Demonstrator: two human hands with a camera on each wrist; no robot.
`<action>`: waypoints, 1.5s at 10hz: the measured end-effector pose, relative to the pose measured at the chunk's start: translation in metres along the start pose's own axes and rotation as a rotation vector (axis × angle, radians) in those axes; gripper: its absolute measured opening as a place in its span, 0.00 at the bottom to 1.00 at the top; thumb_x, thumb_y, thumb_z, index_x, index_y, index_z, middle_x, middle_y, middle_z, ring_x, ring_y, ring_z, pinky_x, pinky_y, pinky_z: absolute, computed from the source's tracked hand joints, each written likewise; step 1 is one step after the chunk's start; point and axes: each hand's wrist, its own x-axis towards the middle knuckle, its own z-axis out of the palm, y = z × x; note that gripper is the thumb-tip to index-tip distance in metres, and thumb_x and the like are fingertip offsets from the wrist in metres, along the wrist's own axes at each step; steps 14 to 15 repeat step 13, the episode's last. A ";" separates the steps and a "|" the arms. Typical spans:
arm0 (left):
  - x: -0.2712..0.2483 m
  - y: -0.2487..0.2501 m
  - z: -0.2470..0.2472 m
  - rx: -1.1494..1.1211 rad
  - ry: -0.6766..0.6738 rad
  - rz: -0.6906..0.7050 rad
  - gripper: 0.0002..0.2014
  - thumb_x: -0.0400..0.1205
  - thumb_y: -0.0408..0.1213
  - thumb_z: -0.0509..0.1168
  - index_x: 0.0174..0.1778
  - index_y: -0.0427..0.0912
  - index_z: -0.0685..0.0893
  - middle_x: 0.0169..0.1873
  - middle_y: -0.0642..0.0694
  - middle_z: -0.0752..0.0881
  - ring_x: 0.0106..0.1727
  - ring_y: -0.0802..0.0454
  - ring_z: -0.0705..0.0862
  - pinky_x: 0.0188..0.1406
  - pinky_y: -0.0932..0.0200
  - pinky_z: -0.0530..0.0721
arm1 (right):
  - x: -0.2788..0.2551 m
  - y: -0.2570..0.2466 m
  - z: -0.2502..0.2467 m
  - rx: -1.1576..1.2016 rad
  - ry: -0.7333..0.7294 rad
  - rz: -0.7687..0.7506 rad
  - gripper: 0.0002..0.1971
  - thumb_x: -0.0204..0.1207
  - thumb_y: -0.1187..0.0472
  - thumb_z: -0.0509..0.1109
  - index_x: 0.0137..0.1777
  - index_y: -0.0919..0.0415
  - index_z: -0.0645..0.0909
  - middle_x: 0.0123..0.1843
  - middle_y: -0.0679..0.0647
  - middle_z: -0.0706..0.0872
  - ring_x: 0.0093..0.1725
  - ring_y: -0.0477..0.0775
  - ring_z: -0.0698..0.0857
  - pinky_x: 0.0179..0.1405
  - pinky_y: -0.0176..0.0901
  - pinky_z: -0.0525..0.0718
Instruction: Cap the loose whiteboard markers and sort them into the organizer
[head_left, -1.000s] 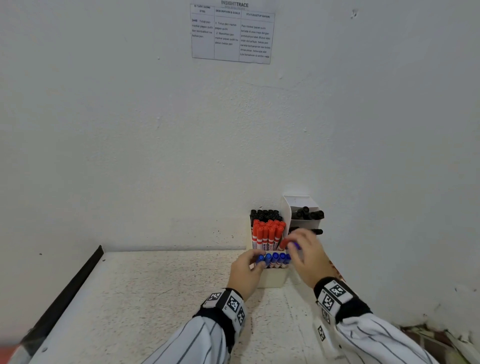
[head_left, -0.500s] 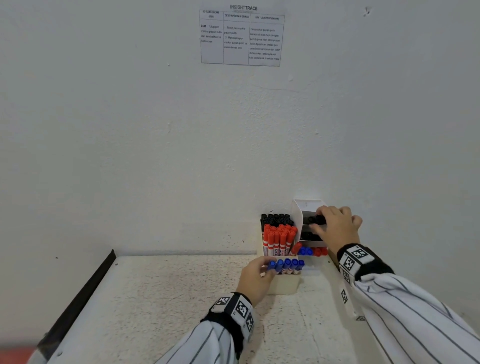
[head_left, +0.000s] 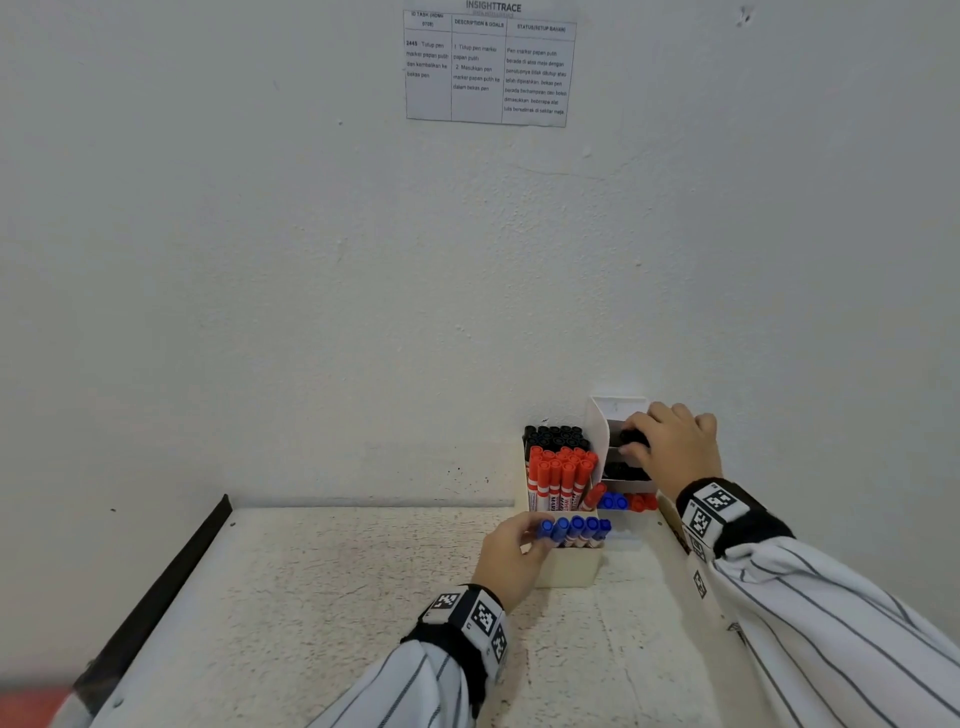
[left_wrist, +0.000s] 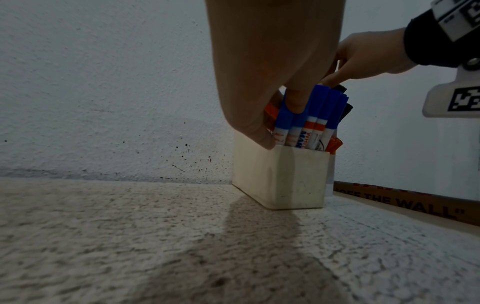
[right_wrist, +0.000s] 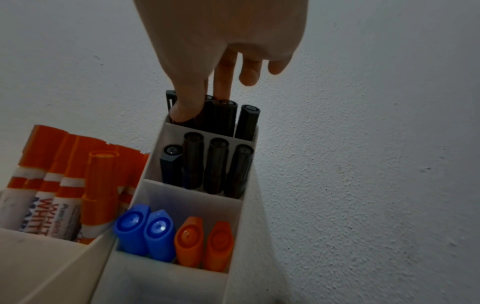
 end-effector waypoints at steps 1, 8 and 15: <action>0.000 -0.001 0.001 -0.002 0.000 -0.007 0.11 0.82 0.30 0.63 0.57 0.48 0.81 0.50 0.56 0.83 0.55 0.60 0.81 0.53 0.78 0.74 | -0.001 0.001 0.001 -0.072 0.036 -0.043 0.15 0.53 0.56 0.85 0.34 0.58 0.83 0.33 0.54 0.83 0.34 0.60 0.81 0.39 0.48 0.65; -0.006 0.001 0.000 0.053 0.013 -0.014 0.16 0.83 0.31 0.62 0.67 0.40 0.78 0.57 0.51 0.82 0.56 0.60 0.80 0.60 0.70 0.75 | -0.062 -0.019 0.017 0.635 0.040 0.059 0.12 0.70 0.78 0.65 0.48 0.64 0.82 0.44 0.50 0.79 0.38 0.41 0.76 0.43 0.36 0.77; -0.045 0.008 -0.018 0.134 -0.140 -0.336 0.28 0.85 0.36 0.56 0.81 0.42 0.56 0.76 0.41 0.69 0.76 0.47 0.69 0.74 0.57 0.68 | -0.111 -0.048 0.026 0.649 -0.548 0.461 0.16 0.78 0.68 0.62 0.65 0.64 0.75 0.62 0.60 0.82 0.63 0.56 0.79 0.57 0.34 0.72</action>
